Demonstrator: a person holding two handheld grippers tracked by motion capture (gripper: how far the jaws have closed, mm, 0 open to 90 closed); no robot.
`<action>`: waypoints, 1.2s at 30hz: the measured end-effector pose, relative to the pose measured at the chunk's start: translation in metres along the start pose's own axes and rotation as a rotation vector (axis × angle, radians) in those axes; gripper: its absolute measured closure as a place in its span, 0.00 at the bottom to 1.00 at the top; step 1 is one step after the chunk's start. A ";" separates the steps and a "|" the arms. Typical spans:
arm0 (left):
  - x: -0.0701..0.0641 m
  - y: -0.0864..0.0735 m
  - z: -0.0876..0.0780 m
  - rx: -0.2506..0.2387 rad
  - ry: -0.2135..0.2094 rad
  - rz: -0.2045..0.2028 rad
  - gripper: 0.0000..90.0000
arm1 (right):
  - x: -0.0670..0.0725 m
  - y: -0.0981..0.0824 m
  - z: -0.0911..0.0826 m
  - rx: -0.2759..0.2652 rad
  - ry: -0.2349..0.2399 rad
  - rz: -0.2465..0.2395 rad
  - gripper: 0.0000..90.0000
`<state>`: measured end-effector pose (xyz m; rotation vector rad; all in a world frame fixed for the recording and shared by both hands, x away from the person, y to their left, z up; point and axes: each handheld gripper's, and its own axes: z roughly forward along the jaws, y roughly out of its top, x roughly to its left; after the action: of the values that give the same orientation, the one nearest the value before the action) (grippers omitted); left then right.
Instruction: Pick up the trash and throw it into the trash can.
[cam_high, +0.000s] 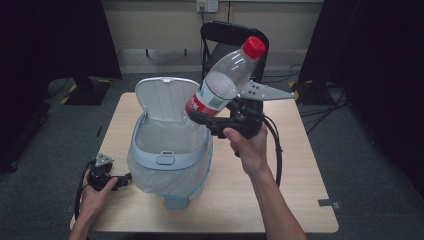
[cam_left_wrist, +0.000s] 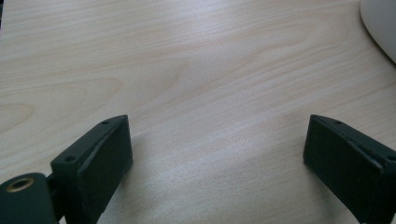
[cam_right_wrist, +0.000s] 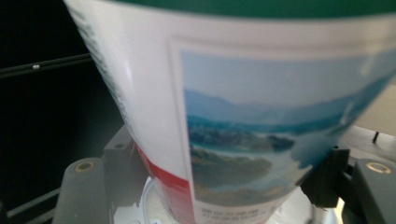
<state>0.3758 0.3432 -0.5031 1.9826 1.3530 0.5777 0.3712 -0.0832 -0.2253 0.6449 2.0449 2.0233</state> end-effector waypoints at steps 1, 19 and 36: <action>0.000 0.000 0.000 0.000 0.000 0.000 0.08 | 0.000 0.000 0.004 0.005 0.006 -0.005 0.32; 0.000 0.000 0.000 0.000 0.000 0.000 0.08 | -0.003 -0.027 0.051 0.176 -0.008 -0.040 0.24; 0.000 0.000 0.000 0.000 0.000 0.001 0.08 | -0.007 -0.033 0.043 0.163 -0.021 -0.037 0.37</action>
<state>0.3759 0.3432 -0.5031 1.9837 1.3521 0.5775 0.3908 -0.0467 -0.2609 0.6492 2.2090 1.8356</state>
